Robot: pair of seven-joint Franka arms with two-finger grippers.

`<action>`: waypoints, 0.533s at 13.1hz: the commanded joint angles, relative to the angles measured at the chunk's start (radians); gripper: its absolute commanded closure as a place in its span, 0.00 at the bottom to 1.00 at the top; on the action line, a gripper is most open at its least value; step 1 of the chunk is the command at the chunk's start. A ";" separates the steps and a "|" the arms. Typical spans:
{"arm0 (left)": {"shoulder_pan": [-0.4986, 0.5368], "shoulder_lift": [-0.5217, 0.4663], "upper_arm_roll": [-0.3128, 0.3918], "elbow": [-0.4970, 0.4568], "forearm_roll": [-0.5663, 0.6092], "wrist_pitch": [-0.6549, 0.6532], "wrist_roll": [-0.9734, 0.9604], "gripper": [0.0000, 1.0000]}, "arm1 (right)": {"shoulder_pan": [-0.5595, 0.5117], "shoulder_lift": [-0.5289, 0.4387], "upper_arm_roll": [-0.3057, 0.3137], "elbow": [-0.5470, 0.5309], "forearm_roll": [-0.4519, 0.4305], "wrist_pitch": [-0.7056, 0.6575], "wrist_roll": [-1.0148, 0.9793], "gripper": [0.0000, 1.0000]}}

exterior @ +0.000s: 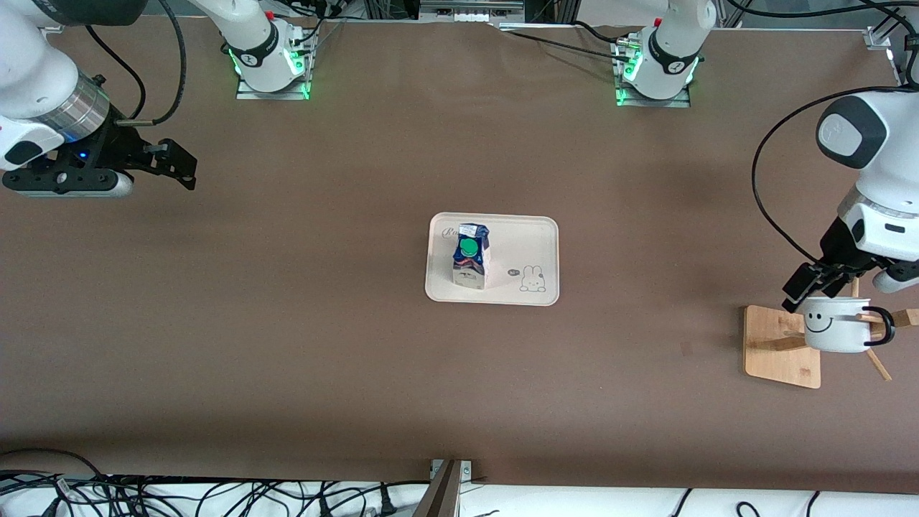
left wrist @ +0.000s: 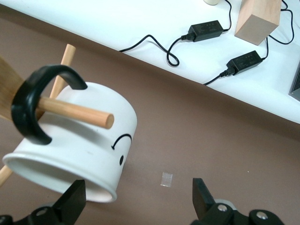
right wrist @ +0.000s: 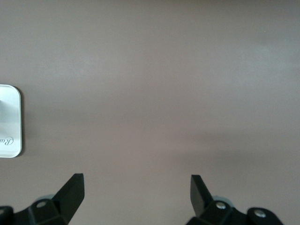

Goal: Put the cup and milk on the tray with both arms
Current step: 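Close the left gripper on the mug rim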

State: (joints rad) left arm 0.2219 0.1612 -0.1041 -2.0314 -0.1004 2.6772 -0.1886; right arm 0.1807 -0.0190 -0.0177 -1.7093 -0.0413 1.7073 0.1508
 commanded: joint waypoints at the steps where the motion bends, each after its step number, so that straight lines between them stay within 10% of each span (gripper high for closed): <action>1: 0.001 0.037 -0.002 0.046 -0.032 0.000 0.041 0.00 | -0.007 0.004 0.002 0.017 0.020 -0.009 0.003 0.00; 3: -0.001 0.044 0.000 0.049 -0.032 -0.002 0.041 0.08 | -0.007 0.002 0.002 0.017 0.020 -0.009 0.003 0.00; 5: 0.001 0.049 0.004 0.049 -0.015 -0.002 0.050 0.47 | -0.007 0.002 0.002 0.017 0.020 -0.009 0.001 0.00; 7: 0.001 0.047 0.006 0.049 -0.015 -0.002 0.099 0.53 | -0.007 0.004 0.002 0.017 0.020 -0.009 0.001 0.00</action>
State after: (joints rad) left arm 0.2223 0.1950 -0.1007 -2.0087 -0.1004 2.6772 -0.1491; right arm 0.1807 -0.0190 -0.0178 -1.7092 -0.0412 1.7073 0.1508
